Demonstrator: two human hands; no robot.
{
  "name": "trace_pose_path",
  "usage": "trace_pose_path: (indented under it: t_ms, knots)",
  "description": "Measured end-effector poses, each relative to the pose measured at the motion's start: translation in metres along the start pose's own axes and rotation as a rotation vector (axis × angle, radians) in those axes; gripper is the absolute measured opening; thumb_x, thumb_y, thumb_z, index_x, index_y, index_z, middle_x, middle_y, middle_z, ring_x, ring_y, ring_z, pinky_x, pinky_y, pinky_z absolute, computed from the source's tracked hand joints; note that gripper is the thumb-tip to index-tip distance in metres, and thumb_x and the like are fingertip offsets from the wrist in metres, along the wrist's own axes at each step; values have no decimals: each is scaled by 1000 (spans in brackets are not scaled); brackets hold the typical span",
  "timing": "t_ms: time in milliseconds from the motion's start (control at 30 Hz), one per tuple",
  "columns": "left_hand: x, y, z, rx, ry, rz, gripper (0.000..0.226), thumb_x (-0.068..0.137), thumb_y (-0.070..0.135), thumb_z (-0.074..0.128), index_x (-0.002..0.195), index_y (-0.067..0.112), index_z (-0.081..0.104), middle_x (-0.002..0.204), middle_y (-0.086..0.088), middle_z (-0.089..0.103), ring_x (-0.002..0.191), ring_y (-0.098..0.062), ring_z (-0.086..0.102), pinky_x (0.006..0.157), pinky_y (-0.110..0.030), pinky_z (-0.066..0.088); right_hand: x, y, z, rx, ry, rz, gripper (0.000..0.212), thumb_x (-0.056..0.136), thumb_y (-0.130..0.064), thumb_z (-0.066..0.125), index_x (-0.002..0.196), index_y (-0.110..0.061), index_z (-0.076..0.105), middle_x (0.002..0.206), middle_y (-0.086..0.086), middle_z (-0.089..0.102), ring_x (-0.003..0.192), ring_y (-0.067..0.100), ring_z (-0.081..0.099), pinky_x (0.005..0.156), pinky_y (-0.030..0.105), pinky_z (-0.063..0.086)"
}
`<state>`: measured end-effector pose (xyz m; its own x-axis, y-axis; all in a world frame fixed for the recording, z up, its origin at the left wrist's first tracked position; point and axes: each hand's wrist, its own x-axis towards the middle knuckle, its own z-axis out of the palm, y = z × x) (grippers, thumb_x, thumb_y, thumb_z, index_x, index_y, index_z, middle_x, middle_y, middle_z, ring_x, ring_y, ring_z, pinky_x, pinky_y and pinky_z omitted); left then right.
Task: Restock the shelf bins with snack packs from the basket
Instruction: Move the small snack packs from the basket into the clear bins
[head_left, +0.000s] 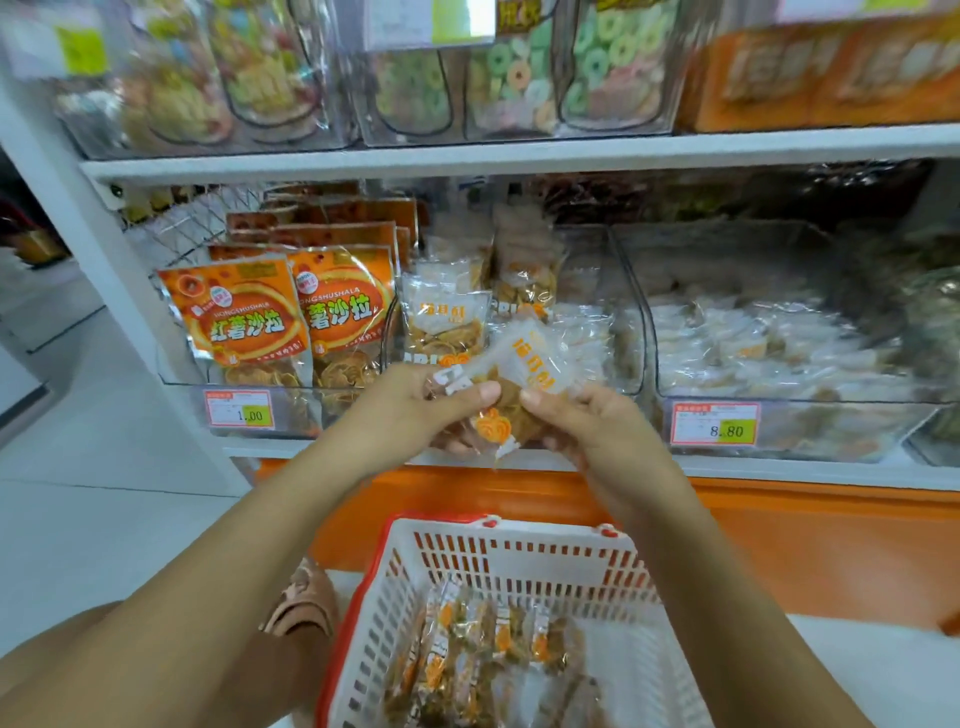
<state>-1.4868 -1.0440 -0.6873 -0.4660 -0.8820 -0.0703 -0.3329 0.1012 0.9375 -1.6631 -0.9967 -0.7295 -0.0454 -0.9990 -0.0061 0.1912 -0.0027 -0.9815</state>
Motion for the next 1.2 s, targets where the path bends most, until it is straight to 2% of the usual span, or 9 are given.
trace_pose_path:
  t_ms: [100,200,333,400,567,667,767,933,1200]
  knots:
    - [12,10,-2,81,67,56,26,87,36,61,86,11,71,81,-4,75,70,-10,69,66,-23,56,12,-17,-1,48,113,-53,16,82,-20,71,92,-8,65,77,2,70,59,10,56,56,22,46]
    - [28,12,-12,451,192,88,33,85,51,59,91,19,68,88,7,69,80,-7,64,70,-23,51,33,-42,-9,-25,301,-165,10,86,-9,67,94,-7,63,77,0,70,56,-1,63,51,12,46]
    - [46,10,-17,717,281,44,27,91,43,58,95,18,67,90,3,67,85,-14,61,77,-34,53,77,-58,-25,-256,491,-273,15,79,-9,75,88,-3,63,89,12,72,81,22,70,73,36,57]
    - [52,13,-13,769,304,33,28,92,40,57,92,15,69,87,-2,68,84,-19,62,78,-38,53,100,-61,-34,-381,556,-278,17,78,-16,75,81,-7,61,87,14,70,76,23,66,70,37,52]
    - [60,17,-3,879,332,-16,33,94,39,55,88,11,71,86,-6,69,84,-23,63,71,-33,51,142,-58,-34,-596,505,-75,25,78,-22,77,82,-7,58,85,8,65,80,24,63,66,33,51]
    - [67,13,1,881,350,-55,33,94,41,52,92,13,70,86,-5,67,83,-24,63,67,-32,50,150,-49,-25,-656,512,4,41,79,-22,77,107,-2,54,111,13,62,101,27,60,73,30,42]
    - [70,13,4,946,379,-68,35,94,42,50,98,13,69,89,-6,66,83,-25,62,63,-29,43,150,-45,-19,-654,559,12,53,84,-22,73,122,2,46,125,15,56,114,29,54,76,28,37]
    - [72,13,5,934,379,-67,37,94,45,51,96,12,69,86,-5,66,82,-23,61,63,-30,41,155,-34,-8,-731,521,9,42,88,-16,66,123,-2,48,132,16,46,112,29,54,77,26,39]
    - [66,11,3,860,348,5,35,94,41,54,87,10,68,86,-6,69,83,-23,64,70,-32,51,146,-34,-4,-729,380,31,55,89,-11,62,137,-4,37,141,13,36,119,29,49,80,24,37]
